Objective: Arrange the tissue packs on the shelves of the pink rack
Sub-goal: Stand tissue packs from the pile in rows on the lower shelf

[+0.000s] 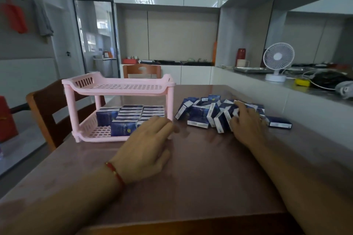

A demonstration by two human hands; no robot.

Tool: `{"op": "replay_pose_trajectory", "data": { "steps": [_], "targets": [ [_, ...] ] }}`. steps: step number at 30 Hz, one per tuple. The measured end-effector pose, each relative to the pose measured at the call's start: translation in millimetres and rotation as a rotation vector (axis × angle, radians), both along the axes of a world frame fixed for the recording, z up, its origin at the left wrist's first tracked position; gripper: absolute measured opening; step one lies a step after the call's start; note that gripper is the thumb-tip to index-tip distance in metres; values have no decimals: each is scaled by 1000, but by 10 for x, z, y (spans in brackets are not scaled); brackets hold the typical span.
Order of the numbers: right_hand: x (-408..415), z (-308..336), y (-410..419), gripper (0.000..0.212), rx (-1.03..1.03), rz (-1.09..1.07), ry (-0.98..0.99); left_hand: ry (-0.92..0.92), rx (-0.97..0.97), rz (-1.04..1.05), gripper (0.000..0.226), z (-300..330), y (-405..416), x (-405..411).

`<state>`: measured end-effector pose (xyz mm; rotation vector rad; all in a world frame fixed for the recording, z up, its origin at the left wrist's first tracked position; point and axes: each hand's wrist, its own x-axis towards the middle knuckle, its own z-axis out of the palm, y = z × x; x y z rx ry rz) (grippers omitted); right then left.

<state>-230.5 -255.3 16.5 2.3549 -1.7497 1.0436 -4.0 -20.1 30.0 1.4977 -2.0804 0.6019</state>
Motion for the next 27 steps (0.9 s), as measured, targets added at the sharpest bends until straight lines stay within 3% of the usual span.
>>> {"op": "replay_pose_trajectory", "data": {
  "steps": [2,4,7,9,12,14,17,20,22,25,27],
  "targets": [
    [-57,28,-8,55,-51,29,-147,96,2,-60,44,-4,-273,-293],
    [-147,115,60,51,-55,147,-476,256,14,-119,41,-53,-521,-533],
    [-207,237,242,32,182,533,-869,541,61,-155,41,-183,-732,-720],
    [-165,252,354,40,373,793,-956,717,147,-129,53,-232,-773,-716],
    [-51,217,482,48,534,1008,-867,1117,299,-214,56,-224,-773,-666],
    [-25,167,483,50,579,1065,-757,1252,328,-261,46,-224,-776,-625],
    [-21,115,409,45,450,984,-636,1214,288,-212,35,-266,-795,-545],
    [-77,93,256,37,44,609,-508,1157,255,-137,31,-281,-804,-514],
    [-144,42,75,51,-132,422,-288,1097,233,-113,31,-266,-788,-527],
    [-133,-93,-117,73,-40,324,24,1111,212,-104,28,-237,-747,-546],
    [-83,-152,-190,68,-19,336,45,1148,203,-101,31,-242,-727,-536]
  ]
}}
